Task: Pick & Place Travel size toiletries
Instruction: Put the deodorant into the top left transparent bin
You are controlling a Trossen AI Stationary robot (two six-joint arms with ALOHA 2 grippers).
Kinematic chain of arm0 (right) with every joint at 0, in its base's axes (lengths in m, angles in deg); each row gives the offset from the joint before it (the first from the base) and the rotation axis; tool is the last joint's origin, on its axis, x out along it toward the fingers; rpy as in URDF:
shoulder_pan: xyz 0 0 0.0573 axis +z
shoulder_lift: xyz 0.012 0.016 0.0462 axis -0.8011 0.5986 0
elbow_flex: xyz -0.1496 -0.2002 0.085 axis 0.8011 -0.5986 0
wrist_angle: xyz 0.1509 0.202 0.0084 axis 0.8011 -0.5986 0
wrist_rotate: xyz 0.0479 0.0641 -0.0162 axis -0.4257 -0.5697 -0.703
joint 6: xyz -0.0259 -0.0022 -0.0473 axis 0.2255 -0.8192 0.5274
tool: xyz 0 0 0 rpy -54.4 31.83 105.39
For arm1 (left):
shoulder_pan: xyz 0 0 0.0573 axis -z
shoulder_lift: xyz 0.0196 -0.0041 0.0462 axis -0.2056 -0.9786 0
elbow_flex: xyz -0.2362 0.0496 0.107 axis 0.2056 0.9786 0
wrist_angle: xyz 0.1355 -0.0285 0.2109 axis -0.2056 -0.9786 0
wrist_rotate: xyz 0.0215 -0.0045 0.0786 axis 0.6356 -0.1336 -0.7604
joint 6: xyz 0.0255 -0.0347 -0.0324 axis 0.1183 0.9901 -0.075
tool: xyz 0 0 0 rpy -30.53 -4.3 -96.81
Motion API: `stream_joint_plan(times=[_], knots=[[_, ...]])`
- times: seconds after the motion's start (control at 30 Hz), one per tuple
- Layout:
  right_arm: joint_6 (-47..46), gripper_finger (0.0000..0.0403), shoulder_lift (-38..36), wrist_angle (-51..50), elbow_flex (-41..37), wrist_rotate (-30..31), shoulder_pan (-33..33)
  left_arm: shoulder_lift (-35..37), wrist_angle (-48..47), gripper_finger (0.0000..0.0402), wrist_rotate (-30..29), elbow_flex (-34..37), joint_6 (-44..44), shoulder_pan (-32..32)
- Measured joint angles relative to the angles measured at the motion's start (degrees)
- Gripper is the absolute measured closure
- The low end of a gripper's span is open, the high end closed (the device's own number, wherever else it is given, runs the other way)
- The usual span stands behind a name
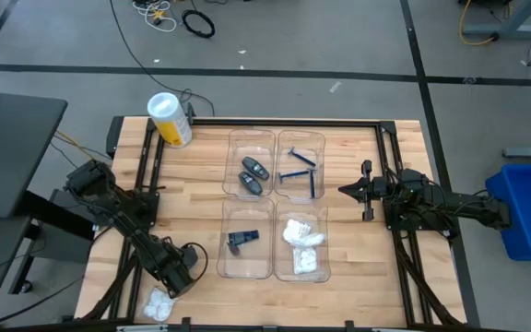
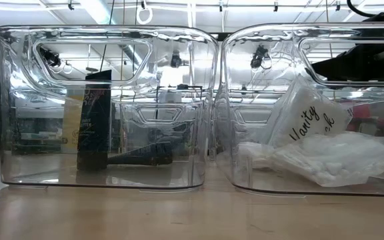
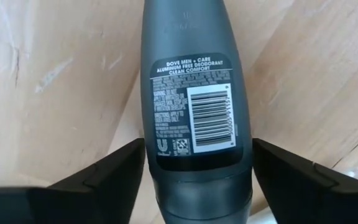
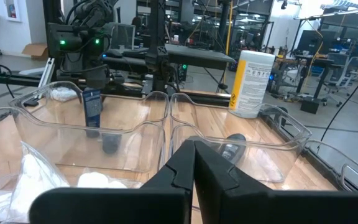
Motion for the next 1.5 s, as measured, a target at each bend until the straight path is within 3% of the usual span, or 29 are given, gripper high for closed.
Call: stream_joint_plan(times=[0.37, 1.03, 1.5], knots=[[0.0, 0.0389, 0.0, 0.0, -0.02, -0.01, -0.02, 0.09, -0.04, 0.018, 0.06, 0.0, -0.68, -0.02], [0.0, 0.0389, 0.0, -0.02, 0.0, 0.0, -0.02, 0.39, -0.32, 0.0177, 1.14, 0.01, -4.19, -0.02], [0.0, 0.0389, 0.0, -0.01, 0.0, 0.01, 0.0, 10.17, -2.37, 0.0179, 3.26, -1.81, -6.02, -0.02]])
